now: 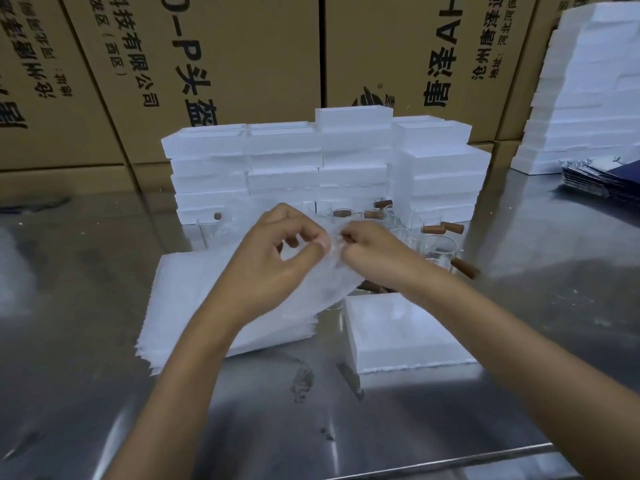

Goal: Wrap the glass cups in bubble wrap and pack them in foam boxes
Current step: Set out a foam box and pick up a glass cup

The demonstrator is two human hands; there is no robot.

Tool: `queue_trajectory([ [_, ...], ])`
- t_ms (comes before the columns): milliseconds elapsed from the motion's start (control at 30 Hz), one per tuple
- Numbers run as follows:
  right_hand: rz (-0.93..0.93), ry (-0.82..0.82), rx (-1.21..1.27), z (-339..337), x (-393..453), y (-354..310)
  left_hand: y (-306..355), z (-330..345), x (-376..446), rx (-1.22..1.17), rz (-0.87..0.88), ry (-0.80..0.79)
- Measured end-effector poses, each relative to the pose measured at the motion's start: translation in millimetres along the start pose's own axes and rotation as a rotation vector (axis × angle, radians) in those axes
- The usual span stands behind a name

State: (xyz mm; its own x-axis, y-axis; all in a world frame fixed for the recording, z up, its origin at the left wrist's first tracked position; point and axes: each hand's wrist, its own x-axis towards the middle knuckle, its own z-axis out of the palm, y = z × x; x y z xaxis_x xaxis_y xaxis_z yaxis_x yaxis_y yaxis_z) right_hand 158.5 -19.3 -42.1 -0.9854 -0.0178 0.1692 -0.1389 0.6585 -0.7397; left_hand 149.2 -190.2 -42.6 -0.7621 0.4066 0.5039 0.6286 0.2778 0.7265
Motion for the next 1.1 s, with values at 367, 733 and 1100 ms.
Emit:
queue_trajectory([
  [367, 0.125, -0.239, 0.785, -6, -3, 12, -14, -34, 14, -0.032, -0.134, 0.456],
  [733, 0.087, -0.383, 1.119, -7, -16, 32, -32, -1, 13, -0.589, -0.348, 0.086],
  [1100, 0.122, -0.231, 0.812, -32, -56, 38, -4, 49, 18, -0.892, -0.529, -0.101],
])
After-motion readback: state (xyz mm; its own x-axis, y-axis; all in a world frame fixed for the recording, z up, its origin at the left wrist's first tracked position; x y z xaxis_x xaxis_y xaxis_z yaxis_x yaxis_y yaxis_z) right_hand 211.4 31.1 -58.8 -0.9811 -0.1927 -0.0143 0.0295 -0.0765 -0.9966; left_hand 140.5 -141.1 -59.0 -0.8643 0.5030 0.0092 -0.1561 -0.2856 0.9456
